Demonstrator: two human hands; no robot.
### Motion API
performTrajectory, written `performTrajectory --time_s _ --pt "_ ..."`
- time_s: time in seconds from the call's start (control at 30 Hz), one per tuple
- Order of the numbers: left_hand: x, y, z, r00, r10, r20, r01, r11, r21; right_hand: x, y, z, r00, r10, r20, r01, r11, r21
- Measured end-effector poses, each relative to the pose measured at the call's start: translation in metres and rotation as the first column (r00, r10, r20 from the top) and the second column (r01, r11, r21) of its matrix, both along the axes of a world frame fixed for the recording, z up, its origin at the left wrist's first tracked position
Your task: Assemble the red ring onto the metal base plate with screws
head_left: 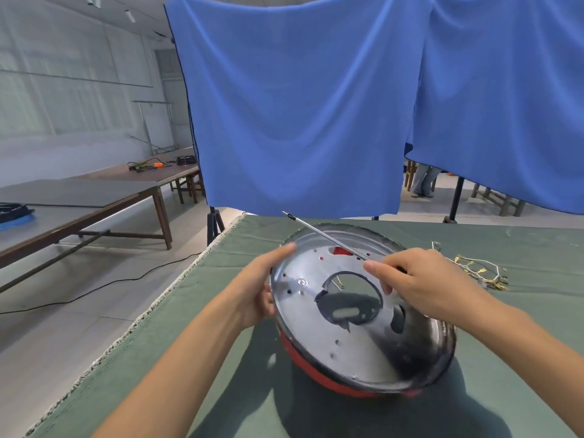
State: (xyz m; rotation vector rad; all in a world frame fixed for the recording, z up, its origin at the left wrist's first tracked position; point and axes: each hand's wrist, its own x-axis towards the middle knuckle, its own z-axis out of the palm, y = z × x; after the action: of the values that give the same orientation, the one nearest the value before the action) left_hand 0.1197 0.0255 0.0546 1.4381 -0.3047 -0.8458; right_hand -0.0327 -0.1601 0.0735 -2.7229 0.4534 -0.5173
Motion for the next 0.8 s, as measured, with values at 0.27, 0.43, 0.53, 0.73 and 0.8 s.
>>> performTrajectory --time_s 0.27,0.43,0.53,0.73,0.8 --pt "0.012 0.012 0.022 0.937 0.287 0.200 -0.219 0.926 -0.306 -0.015 0.009 0.008 1.000 -0.008 0.021 0.011 0.992 -0.123" --pt "0.016 0.015 0.024 0.895 0.379 0.236 -0.292 0.897 -0.333 -0.010 0.024 0.013 0.998 -0.036 -0.059 0.021 0.971 -0.240" --pt "0.016 0.016 0.021 0.894 0.380 0.238 -0.280 0.888 -0.365 -0.005 0.030 0.013 0.996 -0.030 -0.086 0.002 0.950 -0.313" --pt "0.015 0.017 0.024 0.899 0.370 0.233 -0.264 0.884 -0.385 0.000 0.037 0.014 0.996 -0.031 -0.087 -0.005 0.924 -0.383" --pt "0.014 0.018 0.026 0.901 0.363 0.239 -0.255 0.887 -0.385 0.000 0.039 0.015 0.996 -0.025 -0.083 -0.009 0.919 -0.394"
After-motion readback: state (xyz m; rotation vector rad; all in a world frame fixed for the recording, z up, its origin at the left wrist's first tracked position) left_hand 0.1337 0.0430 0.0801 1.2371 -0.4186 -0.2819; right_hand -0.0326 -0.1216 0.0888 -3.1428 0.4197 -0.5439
